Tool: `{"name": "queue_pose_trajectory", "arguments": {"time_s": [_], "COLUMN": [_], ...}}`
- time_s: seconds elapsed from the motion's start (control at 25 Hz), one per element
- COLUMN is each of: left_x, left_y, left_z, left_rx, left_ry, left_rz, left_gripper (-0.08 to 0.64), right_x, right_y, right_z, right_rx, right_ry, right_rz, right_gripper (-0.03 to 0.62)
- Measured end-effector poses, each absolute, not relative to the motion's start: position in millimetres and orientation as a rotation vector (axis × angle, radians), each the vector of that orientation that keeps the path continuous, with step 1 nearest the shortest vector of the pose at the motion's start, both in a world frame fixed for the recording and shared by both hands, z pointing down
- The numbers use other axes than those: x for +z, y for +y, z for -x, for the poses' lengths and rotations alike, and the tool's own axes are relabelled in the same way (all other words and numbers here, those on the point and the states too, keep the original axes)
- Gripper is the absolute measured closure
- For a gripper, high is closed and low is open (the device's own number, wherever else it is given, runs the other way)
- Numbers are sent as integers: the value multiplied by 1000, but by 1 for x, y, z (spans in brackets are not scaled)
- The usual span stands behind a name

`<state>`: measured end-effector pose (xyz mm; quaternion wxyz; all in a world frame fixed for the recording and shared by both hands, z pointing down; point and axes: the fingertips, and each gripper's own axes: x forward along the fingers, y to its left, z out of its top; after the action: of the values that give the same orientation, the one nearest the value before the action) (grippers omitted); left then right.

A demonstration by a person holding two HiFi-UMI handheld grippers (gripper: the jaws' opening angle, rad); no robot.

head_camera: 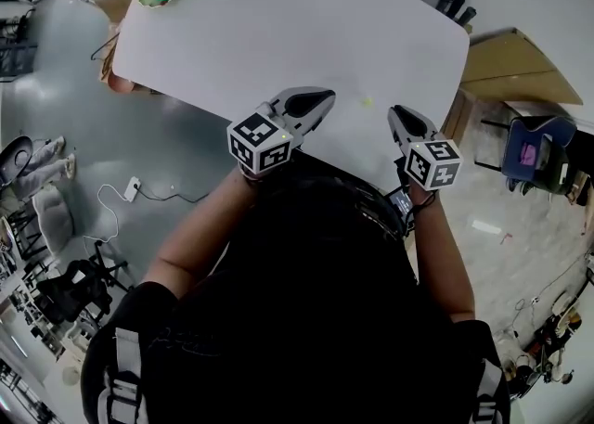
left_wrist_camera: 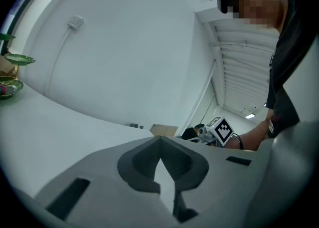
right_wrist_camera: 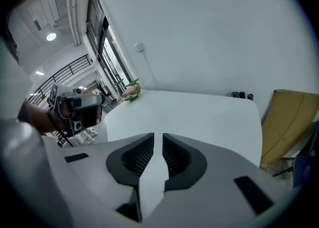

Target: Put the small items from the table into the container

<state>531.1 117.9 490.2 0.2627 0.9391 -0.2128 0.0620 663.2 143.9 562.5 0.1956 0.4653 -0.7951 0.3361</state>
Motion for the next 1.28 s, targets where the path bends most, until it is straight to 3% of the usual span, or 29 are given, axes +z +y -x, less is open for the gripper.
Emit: {"name": "queue_pose_trajectory", "arguments": {"time_s": [0.12,0.4,1.28], "left_x": [498,508,537], "left_y": [113,99,55], "left_z": [-530,-533,-496], "left_rx": [181,194,203], "left_ry": [-566,-523,-516], "left_rz": [-2522,-2496,-2417], "left_gripper": [557,556,557], "right_x": [586,643,734], "right_y": [144,140,124], "right_z": [-661,-654,-637], "right_rx": [974,962,952], "right_ry": [-2174,-2052,-1849], "right_rz": [-1284,-1230,-1127], "right_gripper": [488,445,443]}}
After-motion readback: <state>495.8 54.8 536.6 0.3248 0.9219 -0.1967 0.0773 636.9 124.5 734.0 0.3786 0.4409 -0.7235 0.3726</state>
